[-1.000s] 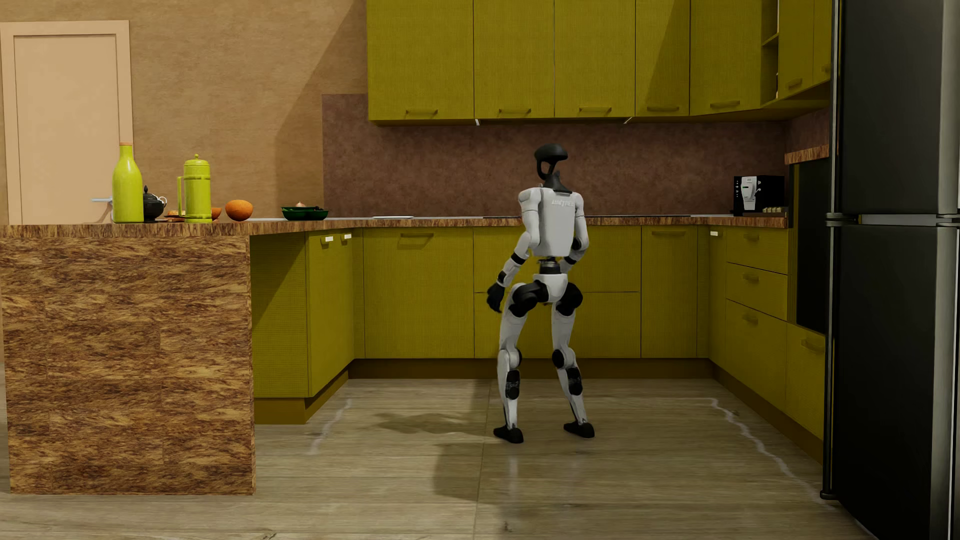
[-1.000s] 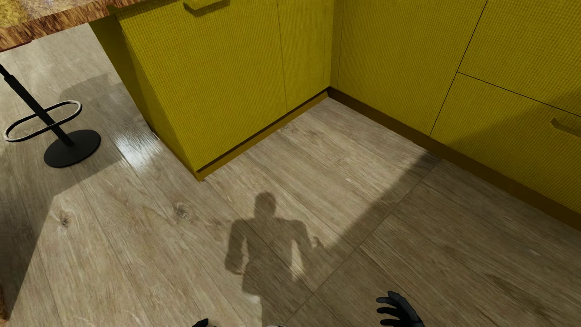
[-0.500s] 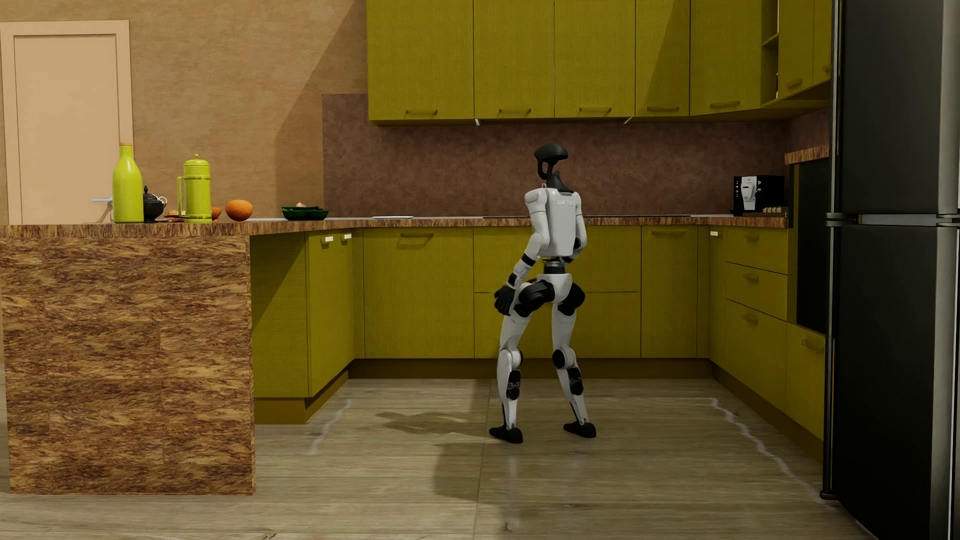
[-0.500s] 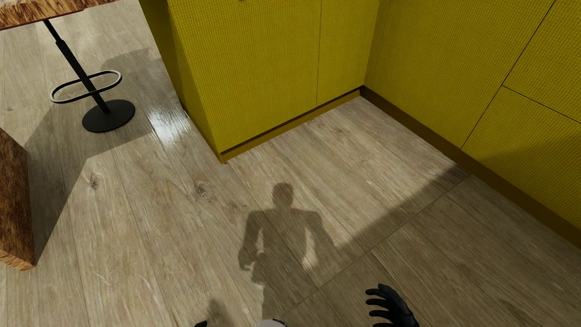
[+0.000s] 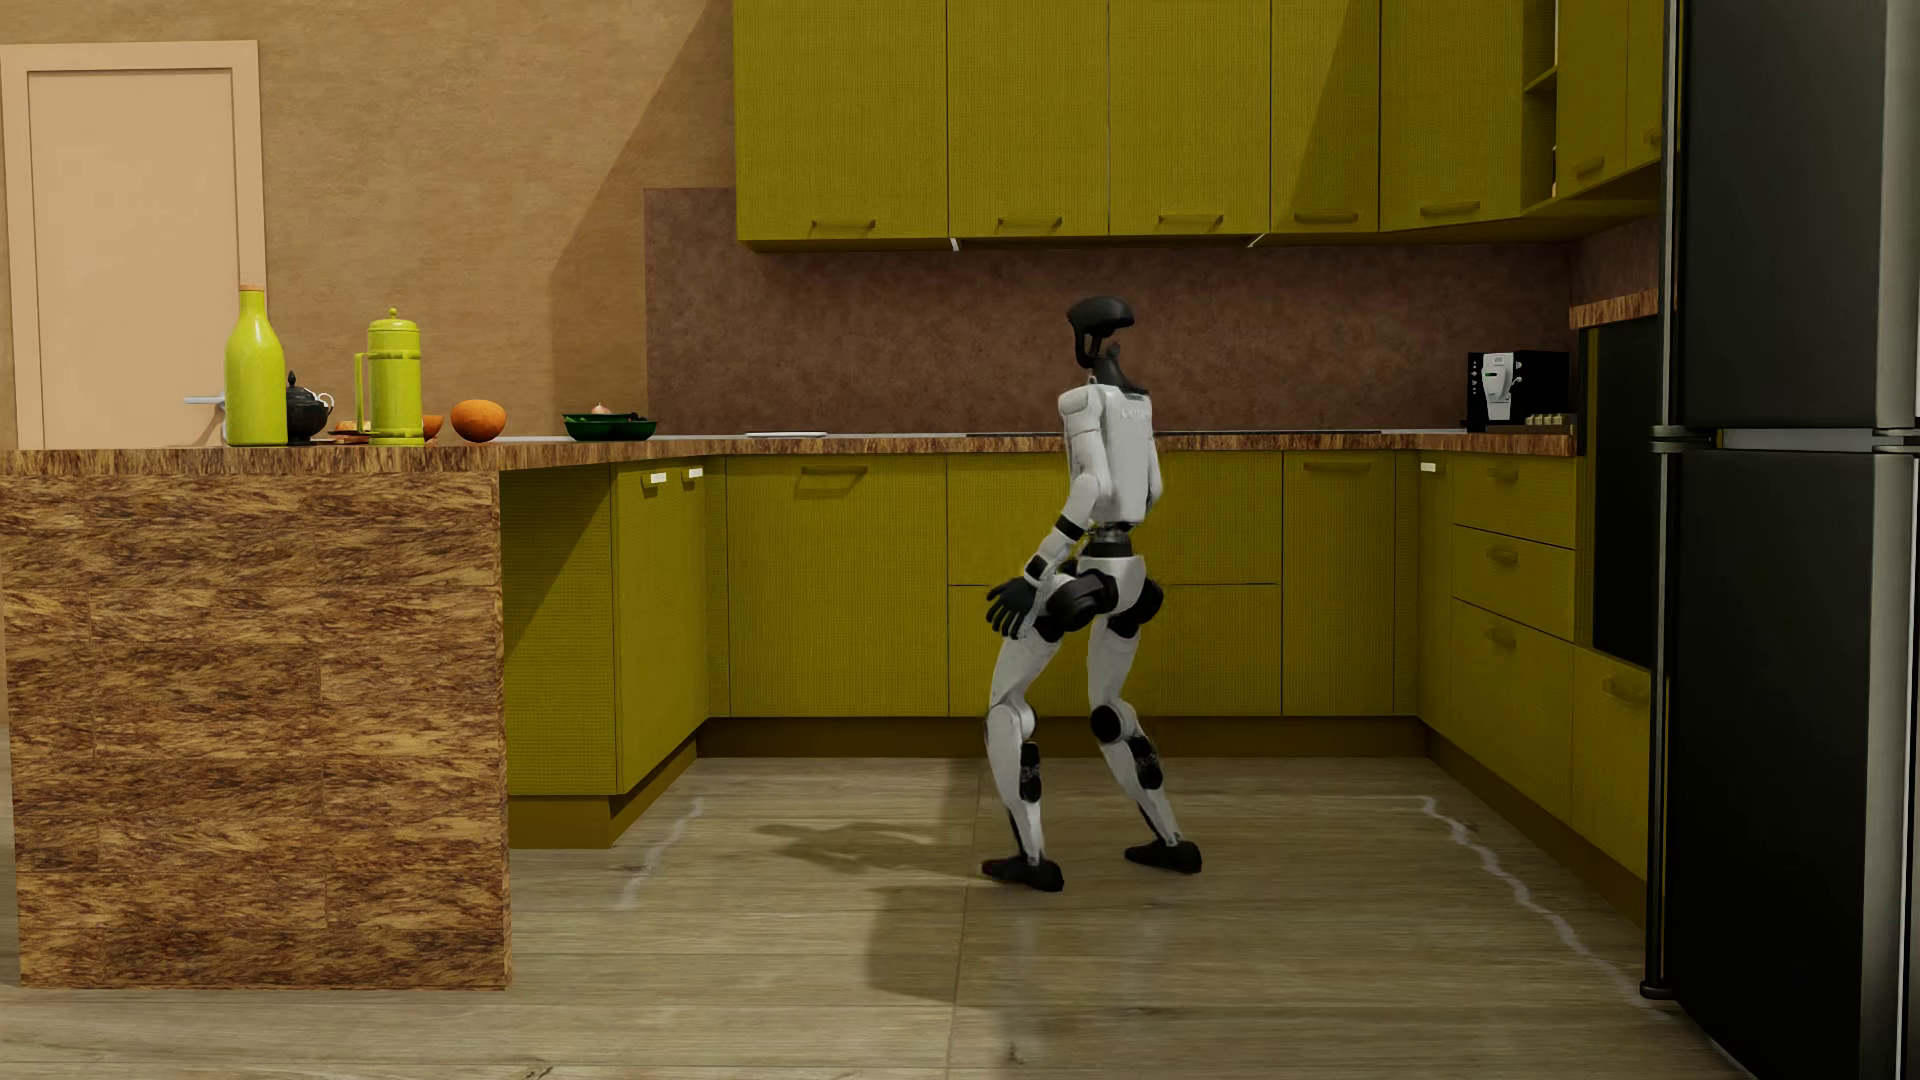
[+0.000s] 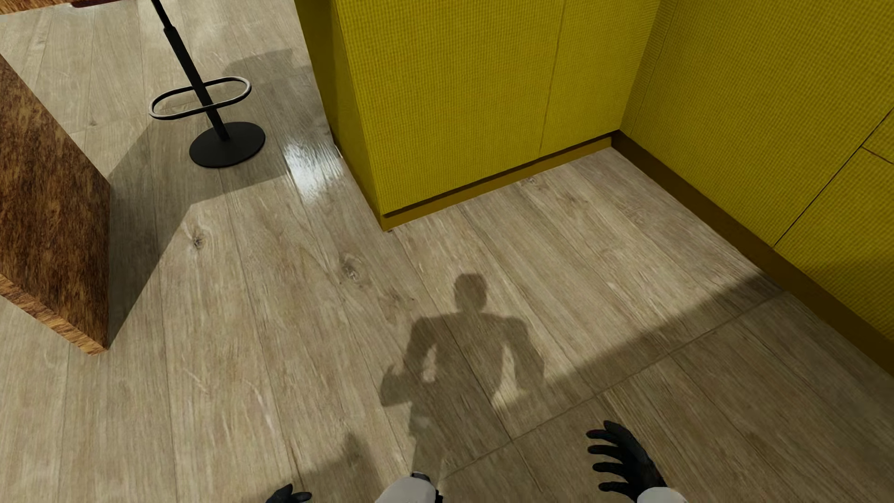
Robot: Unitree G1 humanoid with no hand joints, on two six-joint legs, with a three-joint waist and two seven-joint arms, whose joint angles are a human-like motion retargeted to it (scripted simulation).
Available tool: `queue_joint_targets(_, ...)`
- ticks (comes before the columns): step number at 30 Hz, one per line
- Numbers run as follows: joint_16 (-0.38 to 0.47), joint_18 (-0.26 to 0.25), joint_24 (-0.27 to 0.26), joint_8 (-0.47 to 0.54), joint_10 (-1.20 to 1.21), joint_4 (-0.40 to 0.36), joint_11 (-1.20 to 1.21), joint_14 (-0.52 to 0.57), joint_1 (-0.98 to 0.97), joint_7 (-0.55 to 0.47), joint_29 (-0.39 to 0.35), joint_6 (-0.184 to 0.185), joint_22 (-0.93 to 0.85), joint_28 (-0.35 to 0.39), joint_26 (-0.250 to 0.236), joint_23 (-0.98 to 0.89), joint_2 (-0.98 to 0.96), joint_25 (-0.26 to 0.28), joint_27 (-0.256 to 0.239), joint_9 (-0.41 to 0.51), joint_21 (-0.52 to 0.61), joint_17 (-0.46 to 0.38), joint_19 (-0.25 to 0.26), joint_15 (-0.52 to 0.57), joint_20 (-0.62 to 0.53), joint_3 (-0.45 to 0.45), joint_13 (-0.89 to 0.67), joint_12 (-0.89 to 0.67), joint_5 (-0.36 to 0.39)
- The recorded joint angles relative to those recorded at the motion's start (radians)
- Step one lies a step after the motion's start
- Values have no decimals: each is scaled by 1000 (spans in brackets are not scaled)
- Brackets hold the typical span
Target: Look left
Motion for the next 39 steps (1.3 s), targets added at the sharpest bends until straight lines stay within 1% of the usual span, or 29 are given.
queue_joint_targets(2, -45, 23, -5, 69, -61, -37, 171, 131, -13, -43, -19, -34, -3, -41, 17, 7, -111, 6, -74, 8, 54, 31, -14, 94, 23, -63, 25, -9, 35)
queue_joint_targets(3, -49, 24, -11, 91, -87, -48, 63, 132, -17, -50, -6, -59, -7, -46, 20, 21, -115, -8, -83, 5, 25, 32, -35, 69, 13, -58, 44, -2, 46)
queue_joint_targets(4, -81, 45, -2, 79, -93, -55, -37, 106, -20, -59, 8, -66, -28, -33, 28, 35, -87, -17, -87, 6, 5, 14, -5, 50, 52, -26, 80, -2, 37)
queue_joint_targets(5, -79, 21, 26, 41, -85, -38, -66, 59, -21, -61, 17, -46, -40, -4, 39, 19, -64, -13, -63, 6, 11, -18, 21, 62, 16, 25, 112, -8, 31)
queue_joint_targets(7, -43, 28, 65, 13, -155, -31, -104, 145, 10, -63, 7, -35, -24, 0, 86, -14, -32, 15, -25, 6, 34, -8, -17, 74, 0, 59, 87, 5, 29)
queue_joint_targets(9, -63, 15, 57, -10, -201, -39, -140, 159, 19, -73, -8, -19, -17, -33, 151, -7, -18, 43, -50, -13, 45, -16, -18, 87, 17, 91, 68, 25, 17)
queue_joint_targets(10, -75, 44, 49, -24, -184, -30, -154, 96, 13, -51, -7, -8, -26, -38, 184, 5, -5, 43, -64, -12, 37, -22, -17, 90, 23, 111, 65, 20, 8)
queue_joint_targets(11, -58, 117, 51, -34, -124, -14, -153, 6, 21, -23, -6, 11, -42, -31, 207, 50, 15, 33, -65, -3, 24, -6, -16, 83, -13, 101, 19, 18, 4)
queue_joint_targets(12, -28, 37, 63, -31, -82, 12, -92, 11, 6, -14, -2, 32, -19, -44, 208, 18, -3, 25, -64, 2, 30, 7, -14, 64, -12, 47, 3, 11, 9)
queue_joint_targets(13, 2, 7, 79, -10, -85, 19, 26, 132, 12, -20, 3, 47, 12, -62, 198, -6, -45, 19, -67, 20, 33, 7, -12, 68, -10, 3, -1, -14, 16)
queue_joint_targets(15, -12, 6, 100, 72, -119, -10, 167, 176, 21, -50, 13, 22, -6, -76, 138, -4, -118, -7, -46, 35, 24, 12, -27, 155, -4, -49, 28, -5, 48)
queue_joint_targets(16, -35, -1, 92, 101, -160, -25, 82, 194, 31, -59, 24, -10, 0, -78, 91, -5, -98, -27, -20, 24, 3, 13, -45, 112, 3, -54, 44, 35, 64)
queue_joint_targets(17, -48, 24, 73, 93, -163, -38, -56, 165, 31, -66, 38, -33, -23, -58, 45, 36, -48, -36, -25, 11, -8, -18, -23, 56, 29, -36, 70, 62, 56)
queue_joint_targets(18, -50, 108, 67, 67, -110, -24, -71, 57, 21, -61, 42, -16, -21, -32, 27, 53, -28, -25, -17, 9, -14, -49, 21, 64, 0, 9, 91, 38, 55)
queue_joint_targets(19, -56, 183, 64, 34, -38, -8, -79, -35, 6, -29, 37, -6, -47, -25, 27, 56, -16, -9, 0, 0, -4, -59, 8, 69, 14, 25, 84, 16, 41)
queue_joint_targets(20, -35, 209, 70, 16, 38, 15, -70, -85, 11, 2, 20, 9, -58, -29, 27, 42, -16, 10, 14, -21, 5, -36, -43, 61, 1, 5, 56, 16, 44)
queue_joint_targets(21, -9, 38, 77, 17, 21, 25, -35, -63, 35, -5, -5, 14, -28, -43, 36, 25, -23, 29, 2, -26, 15, 0, -15, 42, 2, -19, 28, -19, 39)
queue_joint_targets(22, -7, 23, 75, 23, -5, 11, -2, 63, 37, -16, -29, 18, -20, -58, 49, -20, -33, 51, -26, -34, 43, 7, -14, 26, 7, -33, 43, -46, 33)
queue_joint_targets(24, -39, 21, 50, 64, -54, -31, 33, 107, 36, -43, -47, -13, -26, -80, 55, -31, -54, 69, -73, -36, 46, 17, -13, 51, 18, -41, 61, -21, 34)
queue_joint_targets(26, -83, 29, -1, 53, -122, -43, -93, 100, 39, -59, -39, -41, -39, -88, 43, 7, -6, 46, -74, -37, 33, -6, -7, 61, 38, 39, 71, 17, 31)
queue_joint_targets(28, -60, 166, -20, 16, 14, 9, -122, -125, 19, 0, -13, -19, -52, -65, 38, 19, 23, 25, -62, -22, 23, -13, -4, 77, 27, 53, 16, 50, 27)
queue_joint_targets(29, -35, 188, 10, 9, 89, 37, -93, -200, 45, 12, -4, 2, -46, -51, 56, -2, 16, 18, -66, -29, 21, -5, 3, 60, 6, 26, 12, 62, 27)
queue_joint_targets(30, 11, -37, 58, 2, 60, 55, -51, -104, 59, -1, -10, 11, -9, -49, 79, 8, 5, 20, -79, -28, 39, 16, 7, 37, 6, -6, 3, 39, 24)
queue_joint_targets(31, 34, 18, 103, 18, 42, 35, 19, -4, 59, -14, -19, 6, 10, -49, 101, -10, -25, 24, -82, -19, 51, 30, 10, 42, 18, -26, 16, 17, 21)
queue_joint_targets(32, 31, 18, 128, 63, 26, 7, 112, 15, 46, -32, -25, -21, 17, -47, 113, -22, -80, 25, -77, -16, 48, 54, -3, 85, 30, -54, 31, 14, 34)
queue_joint_targets(34, -19, 15, 99, 71, -44, -36, -1, 58, 44, -44, 0, -80, -22, -24, 100, 5, -114, 10, -86, -20, 4, 16, -46, 65, 15, -64, 65, 68, 77)
queue_joint_targets(35, -32, 10, 76, 61, -60, -40, -30, 33, 51, -63, 14, -75, -16, 0, 92, 29, -97, 0, -91, -15, 1, -14, -47, 77, 17, -42, 88, 58, 81)
queue_joint_targets(38, -55, 160, 38, -17, -22, 37, -103, -95, 39, -4, 16, -4, -52, -23, 149, 18, -43, 5, -33, -14, 26, -28, -57, 102, -19, 28, 65, -1, 69)
queue_joint_targets(39, -29, 65, 43, -25, -9, 53, -86, -98, 35, 3, 11, 16, -37, -56, 162, 9, -46, 13, -26, -23, 31, -16, -54, 88, -12, 6, 32, 10, 63)
